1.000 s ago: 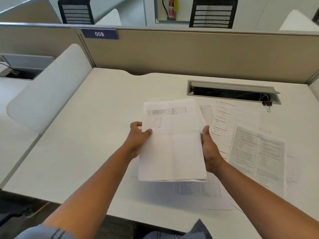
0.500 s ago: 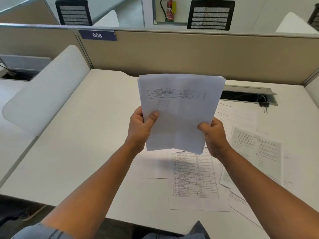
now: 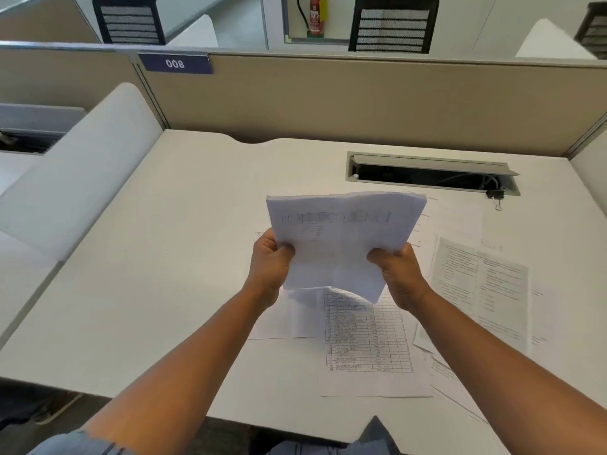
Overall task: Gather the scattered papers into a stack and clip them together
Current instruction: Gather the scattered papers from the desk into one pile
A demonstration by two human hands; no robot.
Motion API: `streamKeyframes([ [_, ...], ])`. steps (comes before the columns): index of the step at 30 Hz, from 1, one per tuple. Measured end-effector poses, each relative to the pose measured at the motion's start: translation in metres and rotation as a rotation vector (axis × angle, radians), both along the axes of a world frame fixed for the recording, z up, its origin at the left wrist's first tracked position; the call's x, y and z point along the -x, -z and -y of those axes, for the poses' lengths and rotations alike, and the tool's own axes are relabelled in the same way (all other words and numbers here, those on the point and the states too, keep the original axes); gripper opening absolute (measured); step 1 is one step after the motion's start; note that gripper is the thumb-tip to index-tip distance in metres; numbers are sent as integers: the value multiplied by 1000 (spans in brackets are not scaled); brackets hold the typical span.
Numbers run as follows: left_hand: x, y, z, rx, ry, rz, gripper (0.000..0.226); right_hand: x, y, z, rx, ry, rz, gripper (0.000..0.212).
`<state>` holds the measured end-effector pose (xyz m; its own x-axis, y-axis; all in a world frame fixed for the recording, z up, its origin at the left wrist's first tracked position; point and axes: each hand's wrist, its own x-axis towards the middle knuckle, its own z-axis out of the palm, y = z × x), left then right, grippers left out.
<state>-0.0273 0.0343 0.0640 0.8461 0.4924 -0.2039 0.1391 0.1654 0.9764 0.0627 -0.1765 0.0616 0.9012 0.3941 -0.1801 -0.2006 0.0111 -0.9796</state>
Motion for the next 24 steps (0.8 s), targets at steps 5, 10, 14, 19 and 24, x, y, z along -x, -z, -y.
streamKeyframes([
  [5, 6, 14, 1, 19, 86, -121, 47, 8, 15, 6, 97, -26, -76, 31],
  [10, 4, 16, -7, -21, 196, -110, 29, 3, 10, 7, 97, 29, -82, 26],
  [14, -3, 14, -4, -61, 205, -146, 23, -3, 12, 13, 136, 54, -170, 20],
  [19, -20, 22, 13, -115, 227, -275, 19, -6, 25, 34, 226, 67, -227, 38],
  [24, -37, 34, 38, -146, 302, -420, 17, -7, 35, 77, 219, 190, -343, 20],
])
